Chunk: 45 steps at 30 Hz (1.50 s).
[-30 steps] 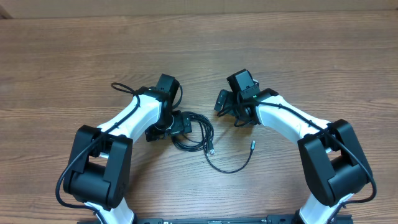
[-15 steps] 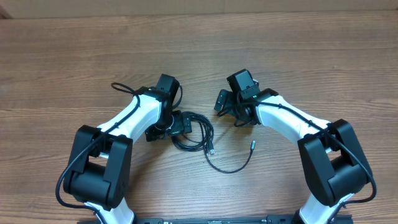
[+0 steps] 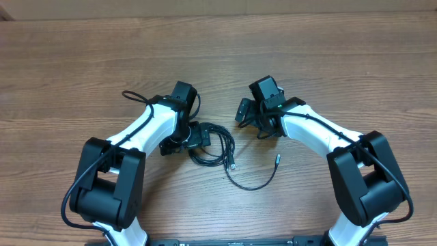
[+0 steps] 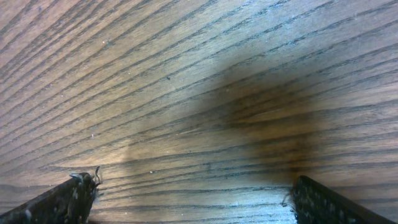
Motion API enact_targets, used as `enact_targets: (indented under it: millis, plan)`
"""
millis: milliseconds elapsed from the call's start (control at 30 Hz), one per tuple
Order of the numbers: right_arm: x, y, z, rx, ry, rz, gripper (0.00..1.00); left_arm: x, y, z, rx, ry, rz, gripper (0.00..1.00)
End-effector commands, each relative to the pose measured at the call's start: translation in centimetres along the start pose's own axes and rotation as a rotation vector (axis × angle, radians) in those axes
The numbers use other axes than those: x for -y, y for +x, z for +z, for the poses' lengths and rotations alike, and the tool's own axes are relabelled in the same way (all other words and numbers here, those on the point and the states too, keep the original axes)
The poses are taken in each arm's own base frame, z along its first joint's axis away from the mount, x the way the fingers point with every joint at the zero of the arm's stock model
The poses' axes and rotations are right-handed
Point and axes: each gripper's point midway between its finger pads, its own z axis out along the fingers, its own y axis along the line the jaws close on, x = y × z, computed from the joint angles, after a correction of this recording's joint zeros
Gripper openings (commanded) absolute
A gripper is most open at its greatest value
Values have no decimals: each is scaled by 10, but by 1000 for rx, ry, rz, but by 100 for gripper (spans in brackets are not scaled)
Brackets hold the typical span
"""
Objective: Untangle cables
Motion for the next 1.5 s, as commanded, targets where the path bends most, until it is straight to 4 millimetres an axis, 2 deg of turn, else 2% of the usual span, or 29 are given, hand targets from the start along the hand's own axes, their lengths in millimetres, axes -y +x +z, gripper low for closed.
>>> enact_targets:
  millis: [0, 167, 333, 500, 567, 600, 633, 700, 800, 900, 967, 1033, 1167, 1300, 1367, 1467]
  plan:
    - [4, 0, 3, 1, 11, 8, 100, -16, 13, 22, -56, -60, 9, 100]
    - [3, 3, 3, -16, 0, 9, 100, -16, 13, 22, -57, -61, 9, 99]
    - [-14, 23, 0, -128, -99, 10, 100, -16, 13, 22, -56, -61, 9, 100]
    - [-3, 36, -1, -183, -57, 15, 100, -15, 11, 22, -47, -55, 10, 100]
    - [1, 39, -1, -198, -42, 13, 100, -8, -1, 22, -3, -30, 33, 100]
    - [2, 40, -1, -198, -34, 11, 100, -1, -5, 22, 12, 7, 79, 89]
    - [4, 39, -1, -191, -22, 10, 100, 7, -8, 21, 17, 45, 129, 66]
    - [10, 34, 0, -162, 8, 8, 100, 19, -13, 15, 27, 105, 201, 46]
    - [10, 31, 0, -147, 12, 8, 100, 25, -28, 4, 74, 103, 260, 45]
    - [7, 30, 1, -143, -2, 14, 100, 29, -39, -4, 108, 97, 277, 35]
    - [5, 29, 1, -144, -12, 14, 100, 30, -40, -5, 114, 98, 301, 33]
    - [5, 30, 1, -145, -12, 14, 100, 29, -39, -4, 112, 94, 337, 24]
    - [4, 31, 0, -151, -17, 14, 100, 30, -40, -4, 118, 97, 386, 18]
    - [4, 30, 0, -150, -20, 14, 100, 34, -47, -8, 145, 106, 399, 4]
    - [0, 31, 0, -163, -39, 14, 100, 35, -51, -13, 153, 108, 397, 4]
    - [-9, 36, -7, -224, -103, -77, 98, 37, -53, -20, 150, 105, 409, 4]
